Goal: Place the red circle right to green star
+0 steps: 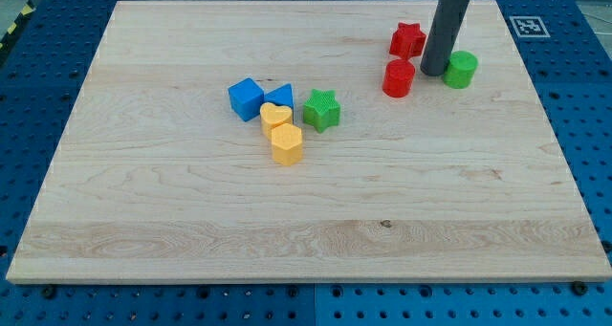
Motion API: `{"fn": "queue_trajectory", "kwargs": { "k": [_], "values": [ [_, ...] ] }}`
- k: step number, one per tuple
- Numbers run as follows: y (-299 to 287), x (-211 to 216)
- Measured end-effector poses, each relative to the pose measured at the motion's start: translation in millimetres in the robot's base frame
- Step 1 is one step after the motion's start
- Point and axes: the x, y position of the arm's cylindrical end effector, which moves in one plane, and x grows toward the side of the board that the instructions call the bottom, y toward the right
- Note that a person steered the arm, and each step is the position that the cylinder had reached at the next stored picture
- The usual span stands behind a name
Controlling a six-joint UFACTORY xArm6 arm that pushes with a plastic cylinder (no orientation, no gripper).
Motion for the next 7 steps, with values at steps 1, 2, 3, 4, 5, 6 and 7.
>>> {"fn": "queue_trajectory", "kwargs": {
  "k": [1,2,3,4,5,6,7],
  "values": [
    [7,16],
    [11,19],
    [13,27],
    [7,11],
    [-1,0],
    [-20,3],
    [-35,12]
  ]
}}
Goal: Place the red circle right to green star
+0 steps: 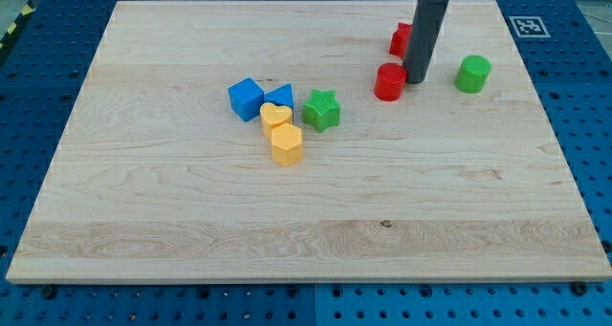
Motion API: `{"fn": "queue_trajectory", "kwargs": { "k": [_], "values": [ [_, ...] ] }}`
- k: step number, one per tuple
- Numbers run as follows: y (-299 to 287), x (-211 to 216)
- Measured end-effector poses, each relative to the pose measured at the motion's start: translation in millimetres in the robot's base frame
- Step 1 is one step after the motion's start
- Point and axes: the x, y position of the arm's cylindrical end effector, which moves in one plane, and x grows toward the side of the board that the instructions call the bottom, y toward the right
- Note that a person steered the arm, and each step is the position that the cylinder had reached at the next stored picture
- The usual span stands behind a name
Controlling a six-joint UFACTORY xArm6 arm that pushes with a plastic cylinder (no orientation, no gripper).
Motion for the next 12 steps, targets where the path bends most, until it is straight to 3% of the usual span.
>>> {"fn": "queue_trajectory", "kwargs": {
  "k": [3,5,8,12],
  "values": [
    [-32,-5],
    [-34,15],
    [-84,-15],
    [-88,1]
  ]
}}
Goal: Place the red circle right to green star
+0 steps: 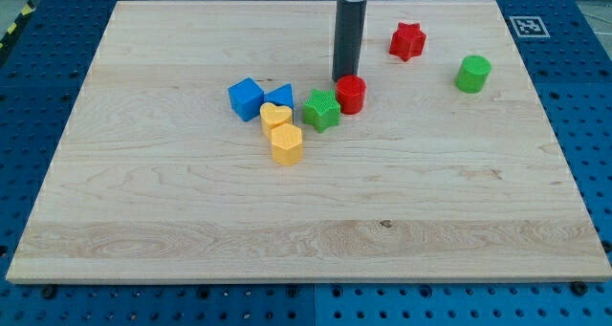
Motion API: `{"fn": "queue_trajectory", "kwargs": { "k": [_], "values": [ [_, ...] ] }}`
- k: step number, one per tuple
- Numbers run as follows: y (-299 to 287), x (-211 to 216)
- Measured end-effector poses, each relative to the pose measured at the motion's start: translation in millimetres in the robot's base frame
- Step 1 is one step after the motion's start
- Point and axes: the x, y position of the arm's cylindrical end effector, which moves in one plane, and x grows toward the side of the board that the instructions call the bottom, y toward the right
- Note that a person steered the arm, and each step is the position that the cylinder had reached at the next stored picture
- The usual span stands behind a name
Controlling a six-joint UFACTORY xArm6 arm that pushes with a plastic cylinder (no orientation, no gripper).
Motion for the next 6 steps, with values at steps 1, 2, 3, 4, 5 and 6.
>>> {"fn": "queue_trajectory", "kwargs": {
  "k": [1,2,3,4,5,6],
  "values": [
    [2,0],
    [14,3],
    [21,11],
    [21,11],
    [18,1],
    [21,6]
  ]
}}
